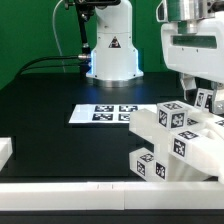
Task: Assemble chair
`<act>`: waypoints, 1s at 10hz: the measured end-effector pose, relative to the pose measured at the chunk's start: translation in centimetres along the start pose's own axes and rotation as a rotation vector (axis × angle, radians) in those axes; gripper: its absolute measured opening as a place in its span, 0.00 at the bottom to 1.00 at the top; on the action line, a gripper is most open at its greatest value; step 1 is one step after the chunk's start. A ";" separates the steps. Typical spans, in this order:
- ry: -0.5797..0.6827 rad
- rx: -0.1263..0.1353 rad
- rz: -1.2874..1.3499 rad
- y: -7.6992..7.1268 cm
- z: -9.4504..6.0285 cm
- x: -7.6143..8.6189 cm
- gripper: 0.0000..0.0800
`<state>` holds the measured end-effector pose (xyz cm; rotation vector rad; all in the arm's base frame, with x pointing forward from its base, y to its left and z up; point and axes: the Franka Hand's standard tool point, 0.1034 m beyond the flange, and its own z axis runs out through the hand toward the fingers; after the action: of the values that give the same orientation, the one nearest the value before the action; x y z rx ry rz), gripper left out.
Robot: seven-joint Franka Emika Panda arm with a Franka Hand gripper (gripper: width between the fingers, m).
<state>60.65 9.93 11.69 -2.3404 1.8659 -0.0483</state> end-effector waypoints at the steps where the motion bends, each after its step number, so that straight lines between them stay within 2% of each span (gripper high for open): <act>1: -0.002 0.004 -0.105 -0.2 -0.4 -0.1 0.81; 3: -0.003 -0.005 -0.374 -0.5 -1.5 -0.4 0.81; 4: 0.003 -0.020 -0.480 -0.6 -1.7 -0.5 0.81; 7: 0.018 -0.027 -0.689 -0.6 -1.7 -0.4 0.81; 8: 0.026 -0.040 -0.787 -0.5 -1.6 -0.4 0.81; 9: 0.047 -0.073 -0.960 -0.6 -1.5 -0.7 0.81; 10: 0.050 -0.091 -1.108 -0.5 -1.2 -1.0 0.81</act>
Offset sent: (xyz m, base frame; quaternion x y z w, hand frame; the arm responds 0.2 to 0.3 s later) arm -0.0016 0.0141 0.0165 -0.0525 -0.0163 -0.3097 0.9492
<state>60.75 10.90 13.05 -3.1040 0.3772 -0.1382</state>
